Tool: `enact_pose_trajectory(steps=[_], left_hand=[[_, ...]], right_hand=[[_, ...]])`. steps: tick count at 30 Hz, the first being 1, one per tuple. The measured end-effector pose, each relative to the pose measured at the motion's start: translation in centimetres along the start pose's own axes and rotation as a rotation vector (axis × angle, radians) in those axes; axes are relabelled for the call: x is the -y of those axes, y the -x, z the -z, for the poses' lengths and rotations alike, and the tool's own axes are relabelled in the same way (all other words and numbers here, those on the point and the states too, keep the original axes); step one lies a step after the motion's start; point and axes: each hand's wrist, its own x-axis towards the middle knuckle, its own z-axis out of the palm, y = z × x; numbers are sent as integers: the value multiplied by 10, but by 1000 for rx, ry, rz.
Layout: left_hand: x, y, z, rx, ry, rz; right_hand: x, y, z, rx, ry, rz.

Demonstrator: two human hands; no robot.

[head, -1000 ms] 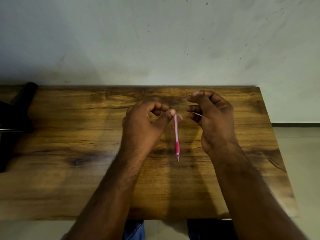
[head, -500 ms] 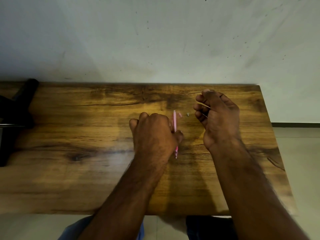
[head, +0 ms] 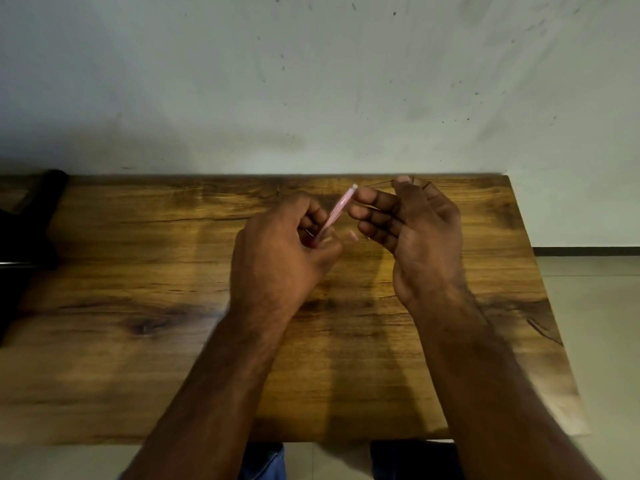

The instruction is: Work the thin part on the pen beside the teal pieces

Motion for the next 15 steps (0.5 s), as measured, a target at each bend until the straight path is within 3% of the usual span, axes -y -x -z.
enact_pose_trajectory(steps=[15], left_hand=[[12,-3,7,-40,22,-13]], right_hand=[[-3,2,-5,39,48,94]])
